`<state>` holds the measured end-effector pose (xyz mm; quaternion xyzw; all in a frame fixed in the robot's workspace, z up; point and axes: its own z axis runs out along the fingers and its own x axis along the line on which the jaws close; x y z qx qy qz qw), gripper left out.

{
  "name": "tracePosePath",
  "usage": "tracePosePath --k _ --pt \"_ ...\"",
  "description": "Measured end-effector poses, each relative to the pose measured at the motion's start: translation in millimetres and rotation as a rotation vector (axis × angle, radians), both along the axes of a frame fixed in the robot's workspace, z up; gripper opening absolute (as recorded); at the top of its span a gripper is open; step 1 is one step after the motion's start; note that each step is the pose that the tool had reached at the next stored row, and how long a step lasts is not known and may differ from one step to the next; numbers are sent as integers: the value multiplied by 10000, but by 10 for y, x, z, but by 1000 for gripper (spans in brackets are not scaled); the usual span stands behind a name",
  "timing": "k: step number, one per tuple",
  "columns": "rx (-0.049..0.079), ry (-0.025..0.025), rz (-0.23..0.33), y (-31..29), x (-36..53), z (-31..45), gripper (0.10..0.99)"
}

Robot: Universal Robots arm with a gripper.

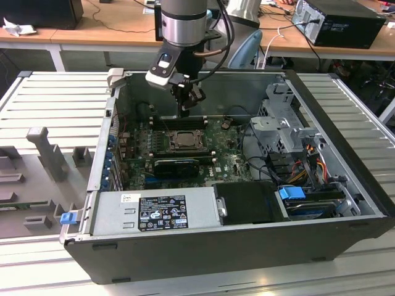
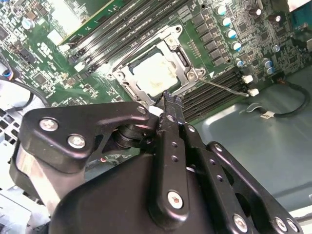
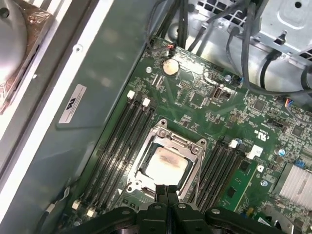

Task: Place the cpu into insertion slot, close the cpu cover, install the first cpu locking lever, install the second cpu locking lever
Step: 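Install the first cpu locking lever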

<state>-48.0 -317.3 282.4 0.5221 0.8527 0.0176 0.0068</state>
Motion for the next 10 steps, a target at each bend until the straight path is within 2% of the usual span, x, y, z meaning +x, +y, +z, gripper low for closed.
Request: tracePosePath --k 10 --pt "-1 0 1313 0 0 0 106"
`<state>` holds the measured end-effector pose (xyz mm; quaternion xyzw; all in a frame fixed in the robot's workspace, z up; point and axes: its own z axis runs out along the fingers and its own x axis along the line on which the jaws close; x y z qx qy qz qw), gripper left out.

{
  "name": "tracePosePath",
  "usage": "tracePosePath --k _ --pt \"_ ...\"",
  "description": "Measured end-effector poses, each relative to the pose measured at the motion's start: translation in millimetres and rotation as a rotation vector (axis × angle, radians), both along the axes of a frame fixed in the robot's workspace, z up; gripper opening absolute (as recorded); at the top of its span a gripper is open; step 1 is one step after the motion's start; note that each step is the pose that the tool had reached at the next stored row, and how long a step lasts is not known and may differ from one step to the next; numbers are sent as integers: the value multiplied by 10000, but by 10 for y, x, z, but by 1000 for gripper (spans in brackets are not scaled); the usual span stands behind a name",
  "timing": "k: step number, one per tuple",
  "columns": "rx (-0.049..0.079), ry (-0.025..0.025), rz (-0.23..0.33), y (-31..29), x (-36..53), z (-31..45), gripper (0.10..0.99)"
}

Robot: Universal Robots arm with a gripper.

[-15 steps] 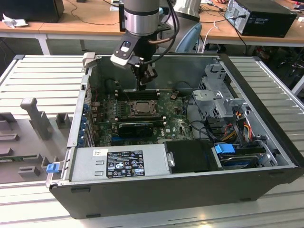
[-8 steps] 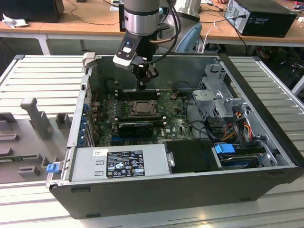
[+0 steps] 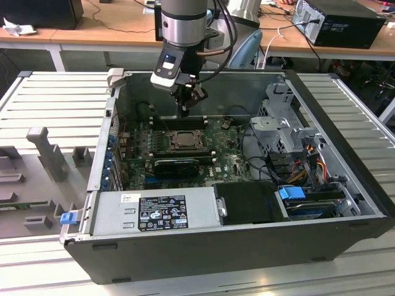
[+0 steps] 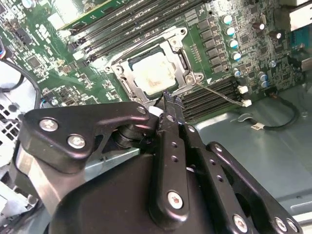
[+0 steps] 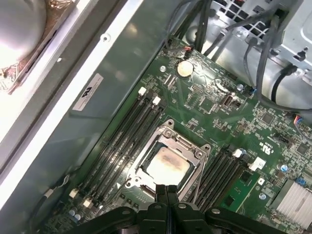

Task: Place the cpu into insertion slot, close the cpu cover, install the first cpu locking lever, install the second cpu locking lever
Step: 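Install the first cpu locking lever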

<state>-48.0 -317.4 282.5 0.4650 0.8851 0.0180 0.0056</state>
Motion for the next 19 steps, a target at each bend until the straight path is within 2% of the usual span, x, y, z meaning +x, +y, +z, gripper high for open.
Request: tracePosePath --k 19 --pt "0 0 3480 0 0 0 106"
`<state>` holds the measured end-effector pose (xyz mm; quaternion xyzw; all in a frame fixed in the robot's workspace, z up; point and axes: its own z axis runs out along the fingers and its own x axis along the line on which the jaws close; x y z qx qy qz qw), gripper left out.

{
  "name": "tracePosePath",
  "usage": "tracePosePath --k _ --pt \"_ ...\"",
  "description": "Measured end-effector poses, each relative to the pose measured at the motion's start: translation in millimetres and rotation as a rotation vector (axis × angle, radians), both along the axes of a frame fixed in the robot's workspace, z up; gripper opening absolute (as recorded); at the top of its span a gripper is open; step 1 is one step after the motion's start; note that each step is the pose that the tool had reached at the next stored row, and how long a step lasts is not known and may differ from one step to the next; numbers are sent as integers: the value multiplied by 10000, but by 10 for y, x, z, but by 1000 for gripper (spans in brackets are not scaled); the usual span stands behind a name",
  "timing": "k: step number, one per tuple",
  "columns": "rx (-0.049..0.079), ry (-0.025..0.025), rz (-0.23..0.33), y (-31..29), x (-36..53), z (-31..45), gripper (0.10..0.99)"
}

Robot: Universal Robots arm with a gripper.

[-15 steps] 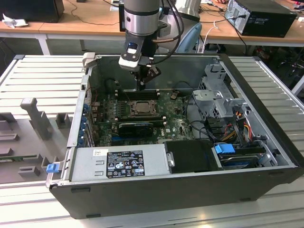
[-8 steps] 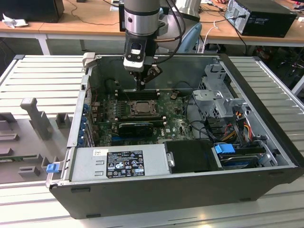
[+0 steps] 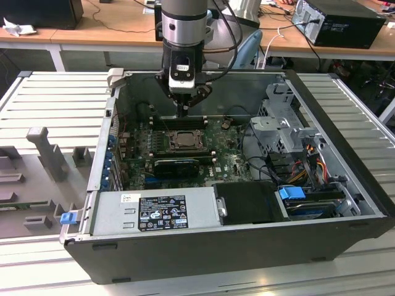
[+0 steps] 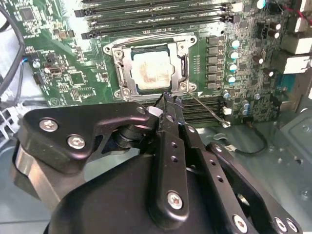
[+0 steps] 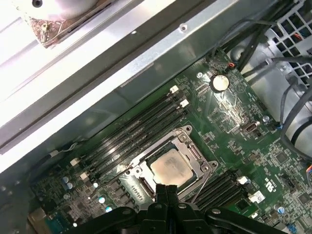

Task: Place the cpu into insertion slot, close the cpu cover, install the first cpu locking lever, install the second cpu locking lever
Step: 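Install the first cpu locking lever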

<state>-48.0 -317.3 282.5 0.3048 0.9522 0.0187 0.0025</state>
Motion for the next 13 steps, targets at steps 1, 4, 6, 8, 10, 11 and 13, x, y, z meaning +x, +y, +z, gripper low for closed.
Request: tracePosePath --k 1,4,6,8,10,11,13 --pt "0 0 181 0 0 0 106" --pt "0 0 547 0 0 0 106" --pt "0 0 812 0 0 0 106" --pt "0 0 1173 0 0 0 106" --pt "-1 0 1388 0 0 0 106" --pt "-1 0 1543 0 0 0 106" --pt "-1 1 1844 0 0 0 106"
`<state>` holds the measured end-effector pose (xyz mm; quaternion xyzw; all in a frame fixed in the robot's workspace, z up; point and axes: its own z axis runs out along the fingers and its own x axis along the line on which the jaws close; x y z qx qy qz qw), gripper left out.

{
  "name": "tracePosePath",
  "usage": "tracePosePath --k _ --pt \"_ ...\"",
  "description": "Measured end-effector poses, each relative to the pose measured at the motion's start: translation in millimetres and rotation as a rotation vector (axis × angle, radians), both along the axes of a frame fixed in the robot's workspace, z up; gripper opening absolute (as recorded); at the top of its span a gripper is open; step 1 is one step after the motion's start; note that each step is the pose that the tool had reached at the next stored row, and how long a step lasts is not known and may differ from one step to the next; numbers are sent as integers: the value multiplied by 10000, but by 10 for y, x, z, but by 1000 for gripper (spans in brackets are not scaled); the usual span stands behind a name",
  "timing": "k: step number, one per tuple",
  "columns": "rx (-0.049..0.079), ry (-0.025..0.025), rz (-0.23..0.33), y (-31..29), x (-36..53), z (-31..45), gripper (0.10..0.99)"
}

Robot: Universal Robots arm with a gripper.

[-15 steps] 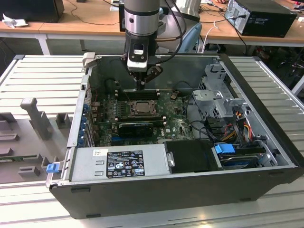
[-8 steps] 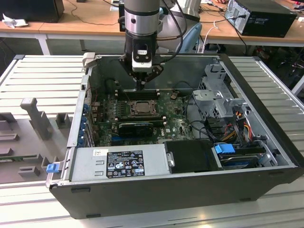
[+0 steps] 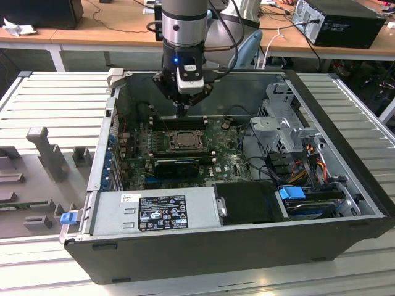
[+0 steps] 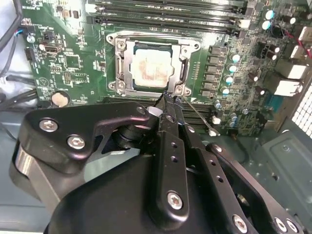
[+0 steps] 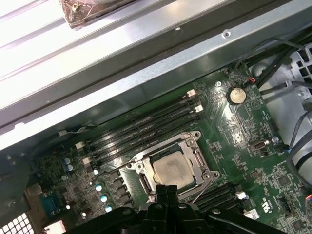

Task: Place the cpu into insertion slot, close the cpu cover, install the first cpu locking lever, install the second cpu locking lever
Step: 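Install the first cpu locking lever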

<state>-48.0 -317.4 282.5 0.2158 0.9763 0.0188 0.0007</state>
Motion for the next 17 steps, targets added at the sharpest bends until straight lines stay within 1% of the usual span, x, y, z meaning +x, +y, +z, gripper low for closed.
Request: tracePosePath --k 6,7,9,10,11,15,17 --pt "0 -1 726 0 0 0 106" --pt "1 -1 969 0 1 0 106" --pt "1 -2 1276 0 1 -1 106" --pt "0 -4 1761 0 2 -1 106" --pt "0 -6 2110 0 2 -2 106" --pt "-1 -12 2854 0 2 -2 106" --pt "0 -17 3510 0 2 -3 106"
